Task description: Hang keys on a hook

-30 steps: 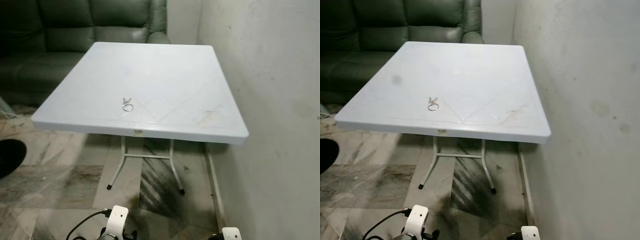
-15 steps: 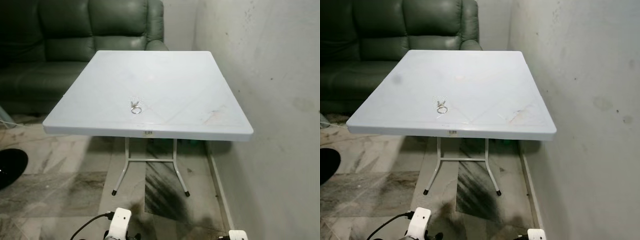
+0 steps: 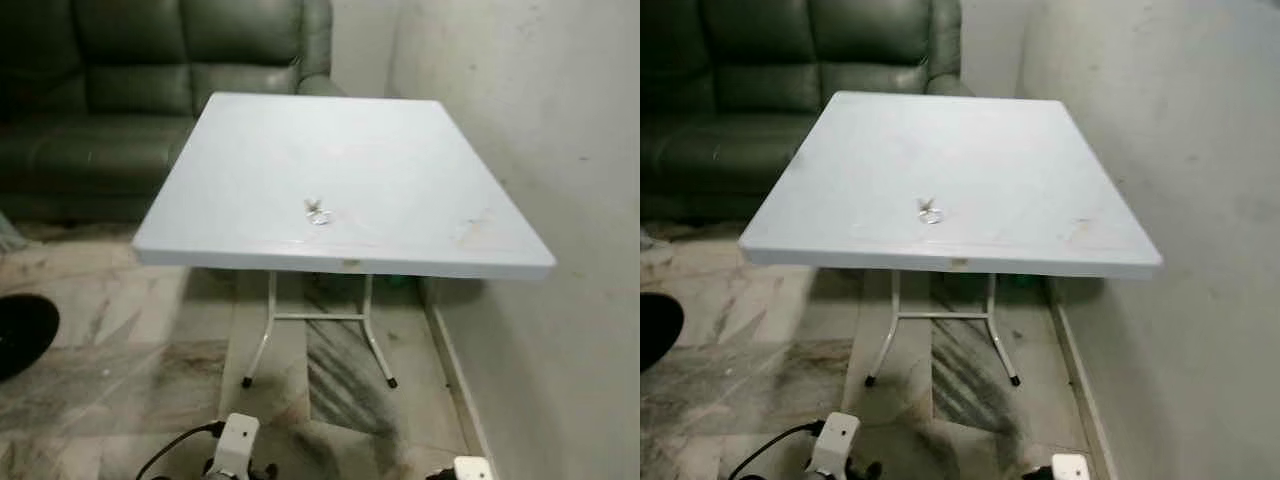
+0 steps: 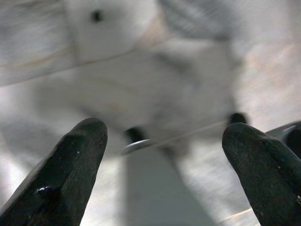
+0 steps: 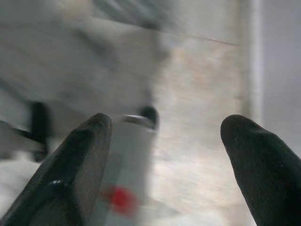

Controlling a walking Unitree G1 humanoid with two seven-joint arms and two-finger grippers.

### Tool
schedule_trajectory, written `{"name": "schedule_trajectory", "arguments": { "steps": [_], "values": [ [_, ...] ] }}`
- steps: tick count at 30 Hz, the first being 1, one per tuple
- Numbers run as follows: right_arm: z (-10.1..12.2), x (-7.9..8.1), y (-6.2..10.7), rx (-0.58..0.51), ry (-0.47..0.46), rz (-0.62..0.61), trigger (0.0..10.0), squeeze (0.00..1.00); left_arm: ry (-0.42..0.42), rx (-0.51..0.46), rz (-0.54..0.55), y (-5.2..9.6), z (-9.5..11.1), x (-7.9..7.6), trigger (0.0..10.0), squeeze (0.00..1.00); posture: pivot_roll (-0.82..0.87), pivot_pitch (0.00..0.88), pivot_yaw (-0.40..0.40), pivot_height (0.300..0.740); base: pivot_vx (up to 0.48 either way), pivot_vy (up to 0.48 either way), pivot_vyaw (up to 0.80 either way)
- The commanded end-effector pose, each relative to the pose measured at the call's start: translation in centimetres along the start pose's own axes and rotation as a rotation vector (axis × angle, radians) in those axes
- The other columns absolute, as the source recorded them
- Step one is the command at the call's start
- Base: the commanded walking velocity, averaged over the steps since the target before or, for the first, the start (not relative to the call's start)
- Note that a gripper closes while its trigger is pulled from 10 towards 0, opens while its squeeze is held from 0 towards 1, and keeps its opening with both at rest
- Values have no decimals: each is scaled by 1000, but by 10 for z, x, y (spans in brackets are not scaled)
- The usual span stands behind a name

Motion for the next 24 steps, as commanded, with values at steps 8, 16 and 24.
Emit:
{"name": "schedule_trajectory", "arguments": {
  "steps": [8,16,24],
  "values": [
    [1,-13,2,-1,-4,-27,10000,0,7,-39,-13,-3,13,-6,10000,0,-14,0,-49,740,0,211,0],
    [2,-13,2,-2,-12,-27,10000,0,16,-43,-11,-3,15,-5,10000,0,-17,0,-48,740,0,0,0],
    [4,-12,1,-17,-9,-22,10000,0,-3,-53,-9,-3,17,-4,10000,0,-19,0,-46,740,0,0,0]
  ]
}}
Point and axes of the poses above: a point about 5 cm out from each wrist's last joint towards the gripper, its own y axis pointing back from the gripper into the wrist, its own z axis along the axis of the wrist's last joint, x = y × z, the point moved 2 cm from there along -y, pointing out of the wrist towards the gripper, and after that the axes turned 15 degrees about -y, right-handed, at the moved point
